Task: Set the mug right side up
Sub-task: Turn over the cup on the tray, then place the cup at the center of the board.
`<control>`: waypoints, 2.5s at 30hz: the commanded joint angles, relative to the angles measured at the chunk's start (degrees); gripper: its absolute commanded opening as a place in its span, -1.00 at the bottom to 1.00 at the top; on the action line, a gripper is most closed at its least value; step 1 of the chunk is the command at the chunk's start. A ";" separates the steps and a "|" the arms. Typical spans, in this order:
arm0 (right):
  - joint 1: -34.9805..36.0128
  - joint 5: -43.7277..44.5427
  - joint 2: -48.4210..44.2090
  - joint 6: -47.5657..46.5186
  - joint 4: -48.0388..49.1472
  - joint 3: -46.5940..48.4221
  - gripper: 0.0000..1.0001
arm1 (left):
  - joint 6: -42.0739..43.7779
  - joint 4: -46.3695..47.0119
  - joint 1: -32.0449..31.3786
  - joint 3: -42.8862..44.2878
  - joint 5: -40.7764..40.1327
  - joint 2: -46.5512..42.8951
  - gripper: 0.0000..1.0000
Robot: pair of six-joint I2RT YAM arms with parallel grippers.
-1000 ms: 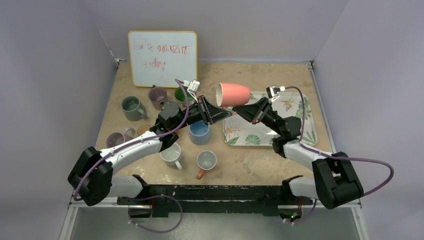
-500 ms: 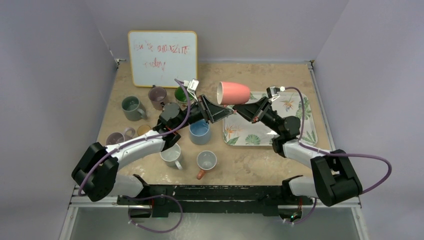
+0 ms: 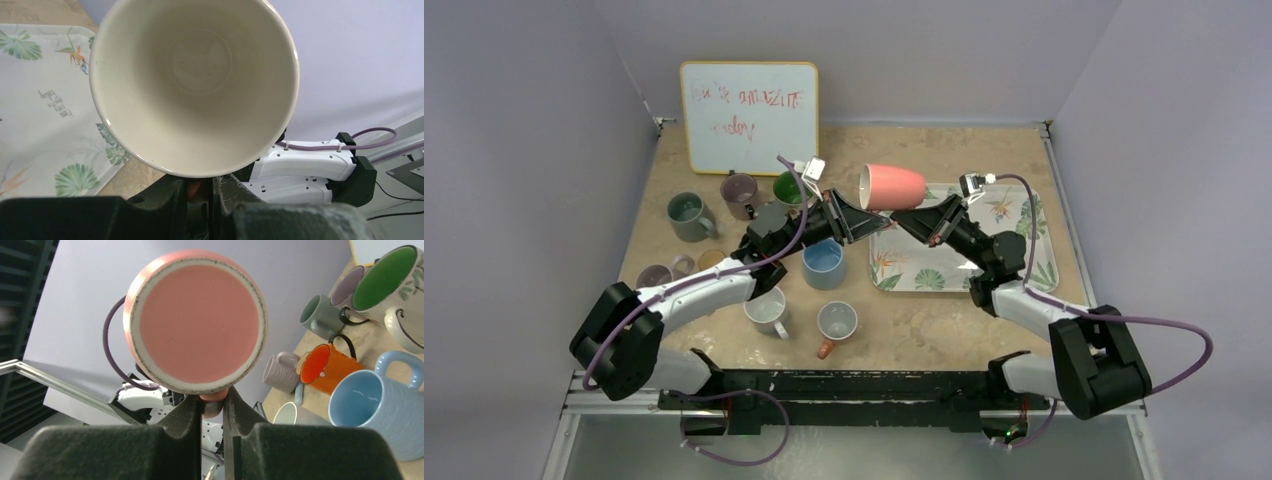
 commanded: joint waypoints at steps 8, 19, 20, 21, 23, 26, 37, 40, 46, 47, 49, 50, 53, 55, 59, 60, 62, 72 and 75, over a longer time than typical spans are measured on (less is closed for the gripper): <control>-0.07 4.02 -4.14 -12.72 -14.39 0.21 -0.13 | 5.90 -2.59 0.00 3.34 -5.97 -0.03 -1.00; -0.05 10.78 -19.54 -27.60 -44.78 3.85 0.58 | 14.71 -9.22 0.10 6.20 -14.28 1.64 -1.00; -0.09 11.34 -21.15 -28.57 -47.19 4.54 0.70 | 16.26 -11.15 0.09 7.10 -15.16 1.92 -1.00; -0.09 11.84 -22.68 -29.64 -49.43 5.45 0.93 | 18.65 -13.36 0.10 8.29 -15.99 2.14 -1.00; -0.05 13.38 -25.62 -31.94 -53.47 6.87 0.98 | 22.77 -18.58 0.08 11.02 -18.13 2.56 -1.00; -0.08 14.76 -29.26 -34.47 -57.81 8.32 0.98 | 29.08 -26.27 0.10 15.28 -23.46 3.94 -1.00; -0.09 16.78 -34.37 -38.88 -64.23 11.48 0.98 | 43.22 -44.75 3.92 34.94 -33.50 19.03 -1.00; -0.08 16.21 -34.20 -40.75 -66.02 11.98 0.98 | 44.22 -47.93 4.77 38.28 -35.56 22.72 -1.00; -0.05 15.66 -33.86 -42.03 -68.70 12.56 0.98 | 44.24 -49.87 8.02 42.69 -35.46 30.06 -1.00; -0.08 15.76 -33.92 -42.08 -68.68 12.40 0.98 | 44.31 -49.33 8.30 42.65 -35.13 30.84 -1.00; -0.05 15.93 -33.96 -42.12 -68.68 12.27 0.98 | 44.42 -48.76 8.73 42.95 -35.01 32.29 -1.00; -0.09 15.92 -33.83 -42.15 -68.74 12.21 0.98 | 44.42 -48.79 8.84 43.18 -35.09 32.90 -1.00; -0.07 15.52 -33.40 -42.37 -68.99 12.49 0.98 | 44.79 -47.99 9.08 43.05 -35.01 34.04 -1.00; -0.02 15.41 -33.12 -42.54 -69.27 12.76 0.98 | 45.01 -47.80 9.11 43.17 -35.01 34.83 -1.00; -0.08 15.47 -33.09 -42.83 -69.39 12.83 0.98 | 45.19 -48.34 9.17 43.56 -35.04 35.84 -1.00; -0.09 15.48 -32.99 -42.98 -69.39 12.75 0.98 | 45.21 -48.93 9.20 43.84 -34.95 35.92 -0.96; -0.06 15.44 -32.64 -43.68 -69.94 12.84 0.98 | 45.17 -50.35 9.19 44.49 -34.52 35.86 -0.67; -0.09 18.61 -29.03 -48.79 -82.40 17.04 0.98 | 42.77 -56.01 9.17 44.70 -26.69 28.41 0.05; -0.09 19.02 -28.03 -49.87 -87.02 18.86 0.98 | 42.08 -58.26 9.16 44.23 -24.99 24.27 0.43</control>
